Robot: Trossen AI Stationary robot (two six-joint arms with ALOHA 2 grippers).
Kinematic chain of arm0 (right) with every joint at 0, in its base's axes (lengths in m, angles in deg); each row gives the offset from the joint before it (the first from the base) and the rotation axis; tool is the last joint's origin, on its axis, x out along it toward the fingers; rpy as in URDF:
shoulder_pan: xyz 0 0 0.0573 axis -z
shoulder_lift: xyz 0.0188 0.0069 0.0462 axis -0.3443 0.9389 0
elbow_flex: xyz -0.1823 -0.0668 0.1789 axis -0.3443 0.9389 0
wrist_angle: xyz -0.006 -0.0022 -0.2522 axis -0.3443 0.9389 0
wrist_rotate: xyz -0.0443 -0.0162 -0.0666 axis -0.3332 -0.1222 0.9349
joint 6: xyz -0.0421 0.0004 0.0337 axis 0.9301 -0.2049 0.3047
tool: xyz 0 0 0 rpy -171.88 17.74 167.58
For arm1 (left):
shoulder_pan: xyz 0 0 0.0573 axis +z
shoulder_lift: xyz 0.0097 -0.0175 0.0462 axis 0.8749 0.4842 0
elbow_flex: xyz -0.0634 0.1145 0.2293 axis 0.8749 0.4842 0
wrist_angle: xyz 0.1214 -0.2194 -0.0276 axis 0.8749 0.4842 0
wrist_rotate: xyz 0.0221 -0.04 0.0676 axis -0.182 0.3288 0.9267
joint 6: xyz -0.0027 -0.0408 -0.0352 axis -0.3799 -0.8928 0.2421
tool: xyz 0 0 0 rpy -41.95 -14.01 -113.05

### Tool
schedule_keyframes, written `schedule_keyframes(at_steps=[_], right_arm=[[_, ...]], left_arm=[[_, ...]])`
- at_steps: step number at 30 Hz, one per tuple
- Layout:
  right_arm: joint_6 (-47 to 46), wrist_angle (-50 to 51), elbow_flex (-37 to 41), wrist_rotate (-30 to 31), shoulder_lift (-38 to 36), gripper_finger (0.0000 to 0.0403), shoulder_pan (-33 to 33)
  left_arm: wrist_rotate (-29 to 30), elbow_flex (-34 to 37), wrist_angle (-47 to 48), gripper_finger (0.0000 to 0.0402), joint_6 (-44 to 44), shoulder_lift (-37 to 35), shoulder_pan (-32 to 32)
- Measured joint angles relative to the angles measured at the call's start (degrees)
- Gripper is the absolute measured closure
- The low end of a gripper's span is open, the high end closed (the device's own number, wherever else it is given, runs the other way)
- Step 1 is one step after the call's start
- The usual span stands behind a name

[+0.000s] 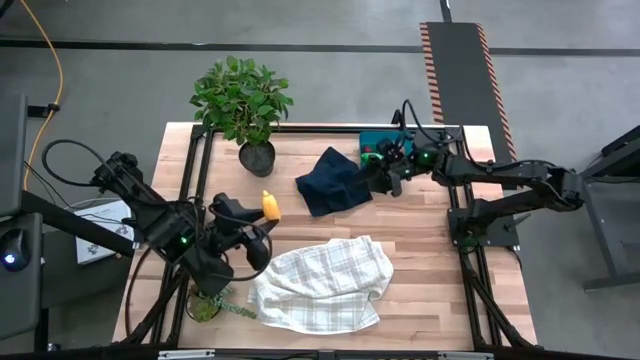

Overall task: Pick and placing Produce into tupperware
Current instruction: Put the yellow banana into the blue bin

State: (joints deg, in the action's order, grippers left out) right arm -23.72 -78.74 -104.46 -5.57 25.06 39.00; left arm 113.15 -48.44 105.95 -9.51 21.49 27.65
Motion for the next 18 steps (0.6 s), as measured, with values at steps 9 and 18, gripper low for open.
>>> schedule_keyframes(at_steps=[9, 18], right_arm=[[0.35, -0.21, 0.00, 2.54, 0.02, 0.0133, -1.30], [0.24, -0.40, -0.02, 2.60, 0.02, 0.0133, -1.32]], left_arm=[[-4.84, 0.00, -16.20, 0.0268, 16.13, -0.47, 2.89], [-18.53, 0.00, -27.92, 0.0268, 31.21, -0.42, 10.58]])
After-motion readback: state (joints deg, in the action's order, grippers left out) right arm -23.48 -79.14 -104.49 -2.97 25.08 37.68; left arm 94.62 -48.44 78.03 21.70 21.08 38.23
